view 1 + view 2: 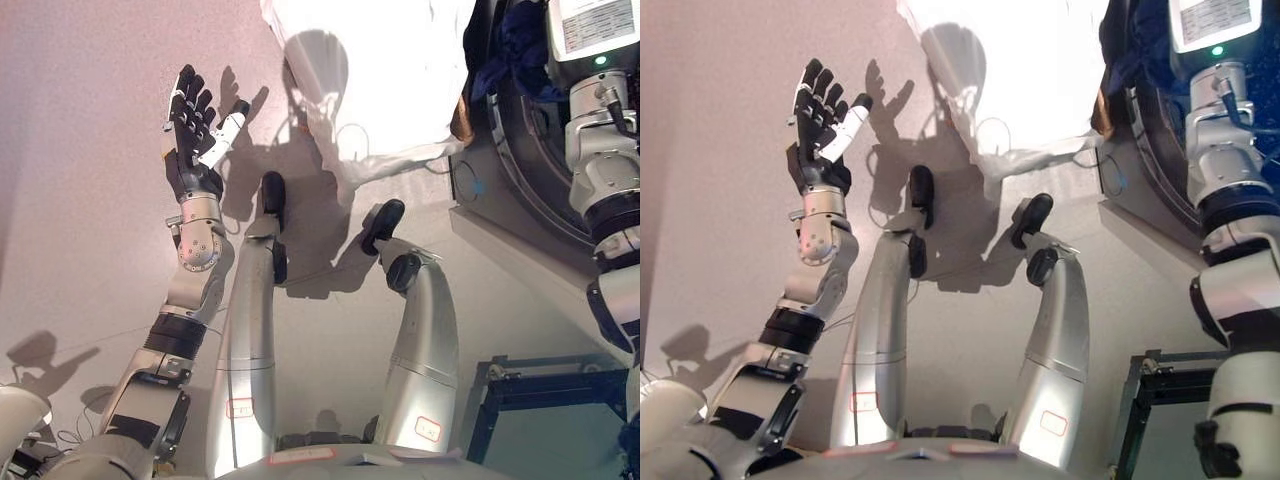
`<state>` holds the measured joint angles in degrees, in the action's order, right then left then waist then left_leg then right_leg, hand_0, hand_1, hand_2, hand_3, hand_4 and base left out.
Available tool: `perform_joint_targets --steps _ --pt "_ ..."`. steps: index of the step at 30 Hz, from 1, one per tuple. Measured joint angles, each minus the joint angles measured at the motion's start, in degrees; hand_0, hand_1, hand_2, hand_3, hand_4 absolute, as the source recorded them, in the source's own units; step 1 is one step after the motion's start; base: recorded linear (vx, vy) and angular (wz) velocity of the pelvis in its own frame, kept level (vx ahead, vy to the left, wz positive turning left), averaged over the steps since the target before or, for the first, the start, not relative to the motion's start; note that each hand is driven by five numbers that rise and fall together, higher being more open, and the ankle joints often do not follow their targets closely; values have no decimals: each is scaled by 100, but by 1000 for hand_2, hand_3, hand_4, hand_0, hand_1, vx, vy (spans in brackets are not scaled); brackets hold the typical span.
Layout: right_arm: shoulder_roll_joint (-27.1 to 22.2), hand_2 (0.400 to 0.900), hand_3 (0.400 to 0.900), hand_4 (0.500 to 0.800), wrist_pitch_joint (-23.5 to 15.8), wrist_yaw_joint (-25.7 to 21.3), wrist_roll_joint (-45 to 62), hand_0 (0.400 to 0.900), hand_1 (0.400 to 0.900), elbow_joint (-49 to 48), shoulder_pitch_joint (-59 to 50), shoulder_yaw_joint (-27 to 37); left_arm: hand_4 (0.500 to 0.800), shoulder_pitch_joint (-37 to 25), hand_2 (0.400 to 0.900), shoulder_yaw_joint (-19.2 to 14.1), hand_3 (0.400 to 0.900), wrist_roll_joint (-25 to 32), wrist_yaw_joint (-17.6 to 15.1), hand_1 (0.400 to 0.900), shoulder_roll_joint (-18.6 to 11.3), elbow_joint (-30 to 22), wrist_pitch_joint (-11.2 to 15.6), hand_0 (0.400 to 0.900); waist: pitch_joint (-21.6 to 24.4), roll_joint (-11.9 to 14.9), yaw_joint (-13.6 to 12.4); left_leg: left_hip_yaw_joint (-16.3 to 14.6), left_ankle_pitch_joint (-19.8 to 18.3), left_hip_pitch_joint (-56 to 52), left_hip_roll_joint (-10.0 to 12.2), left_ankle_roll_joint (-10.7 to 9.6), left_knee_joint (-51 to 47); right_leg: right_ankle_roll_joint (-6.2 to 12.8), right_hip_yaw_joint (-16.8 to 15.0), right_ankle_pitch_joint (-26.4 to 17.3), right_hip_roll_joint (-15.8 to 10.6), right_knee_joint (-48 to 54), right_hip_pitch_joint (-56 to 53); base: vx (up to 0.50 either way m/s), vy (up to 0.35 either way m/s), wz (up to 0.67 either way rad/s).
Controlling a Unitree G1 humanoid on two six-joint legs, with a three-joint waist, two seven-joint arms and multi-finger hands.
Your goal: Put the clothes in the basket into the washing machine.
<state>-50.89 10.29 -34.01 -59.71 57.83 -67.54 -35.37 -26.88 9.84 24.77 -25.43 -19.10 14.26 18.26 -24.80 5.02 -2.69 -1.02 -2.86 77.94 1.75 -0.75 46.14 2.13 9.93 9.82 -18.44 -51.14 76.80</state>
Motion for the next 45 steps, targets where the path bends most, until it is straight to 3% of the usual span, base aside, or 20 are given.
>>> perform_joint_targets --steps 7,16,23,24,25,26,31,38,41,43,45 --pt "-428 400 400 500 -11 338 -241 400 400 -81 -357 -812 800 23 900 -23 900 1 79 900 -197 -7 0 900 0 0 18 -30 -19 15 -1 27 14 20 -5 -12 -8 24 10 -11 10 -6" --pt "-1528 400 400 500 8 614 -570 400 400 -880 -472 -793 800 131 900 -261 900 2 91 900 -196 -9 -29 900 -1 3 217 -43 -43 104 3 67 44 135 -15 -89 23 128 44 -9 -5 -5" --pt "-1555 400 400 500 112 872 -624 400 400 -957 -535 -810 800 167 900 -314 900 1 102 900 -194 -38 -62 900 -1 3 259 -85 -58 -15 13 84 26 168 -85 -109 45 167 -41 -11 -6 -5" --pt "-1555 437 437 522 112 937 -624 437 437 -965 -541 -814 800 172 900 -317 900 1 102 900 -194 -38 -62 900 -1 3 261 -93 -67 -14 16 95 35 167 -92 -110 49 175 -42 -4 -8 -6" --pt "-1554 563 563 598 106 1013 -627 563 563 -974 -565 -840 800 173 900 -323 900 2 101 900 -196 -38 -62 900 -1 3 266 -101 -72 -10 16 101 37 163 -100 -113 54 186 -40 -7 -8 -6" --pt "-1554 900 900 800 92 1093 -631 900 900 -975 -612 -880 800 171 900 -335 900 3 101 900 -196 -38 -62 900 -1 3 270 -113 -77 -5 23 108 36 185 -110 -138 67 214 -33 -14 6 -7" --pt "-1545 900 900 800 -2 1530 -628 900 900 -1088 -1158 -1413 800 152 900 -399 900 6 103 900 -202 -36 -78 900 -1 3 337 -172 -101 44 68 141 48 191 -139 -205 115 314 4 -5 2 -2" --pt "-1539 900 900 800 -70 1873 -607 900 900 -1555 -1336 -1470 800 171 900 -635 900 81 92 900 -191 -22 -225 900 -2 4 444 -190 -94 35 117 144 26 240 -132 -301 155 396 -19 -33 11 -2" --pt "-1544 900 900 800 -78 1997 -421 900 900 -2680 -390 -248 800 148 900 -764 900 104 86 900 -160 -2 -271 900 0 -1 516 -192 -88 47 117 136 17 216 -144 -311 177 423 9 18 10 -8" --pt "-1374 900 900 800 -195 1769 -248 900 900 -3350 602 830 800 170 900 -806 900 104 87 900 -149 -4 -316 900 -1 -1 516 -161 -158 30 122 119 61 212 -159 -271 213 392 -26 45 -12 -1" --pt "-1176 900 900 800 -444 1608 73 900 900 -3841 1369 1411 800 216 900 -785 900 104 77 900 -94 -46 -322 900 0 -1 572 -163 -184 -35 155 110 82 221 -141 -247 214 374 -93 0 0 0"
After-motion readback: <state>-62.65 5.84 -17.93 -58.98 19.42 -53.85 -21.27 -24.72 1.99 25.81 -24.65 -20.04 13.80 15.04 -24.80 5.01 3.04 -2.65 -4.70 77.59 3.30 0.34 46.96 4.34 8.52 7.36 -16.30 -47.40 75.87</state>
